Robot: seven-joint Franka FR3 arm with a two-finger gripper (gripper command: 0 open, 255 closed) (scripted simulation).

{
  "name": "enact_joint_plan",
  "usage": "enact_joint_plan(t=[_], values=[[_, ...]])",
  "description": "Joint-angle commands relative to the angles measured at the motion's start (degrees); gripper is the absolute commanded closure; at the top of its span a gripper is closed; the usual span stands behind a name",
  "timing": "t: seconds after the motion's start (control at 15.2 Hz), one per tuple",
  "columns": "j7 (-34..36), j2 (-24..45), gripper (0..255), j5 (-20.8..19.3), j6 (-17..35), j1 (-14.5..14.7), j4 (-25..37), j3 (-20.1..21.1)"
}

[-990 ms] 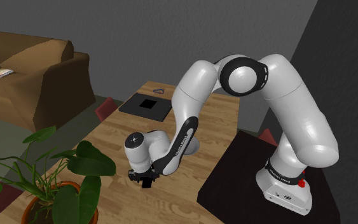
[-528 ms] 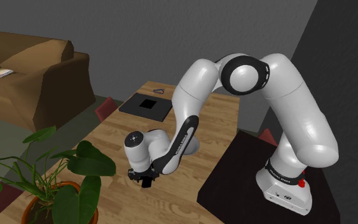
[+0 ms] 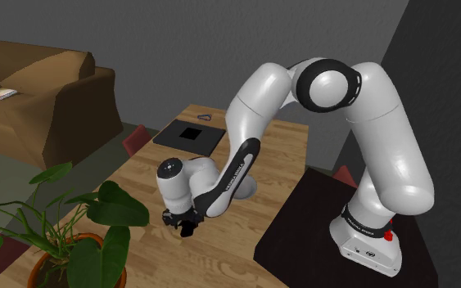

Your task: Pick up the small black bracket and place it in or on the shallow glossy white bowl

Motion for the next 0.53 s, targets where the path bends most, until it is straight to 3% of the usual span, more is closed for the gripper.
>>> enact_joint_plan(t=[0.0,0.46], values=[[-0.5,-1.5,255,0.8,-0.8,-0.6,-0.7,0.8],[-2.7,-5.9,255,3.7,-3.8,-2.4,-1.9,3.3]])
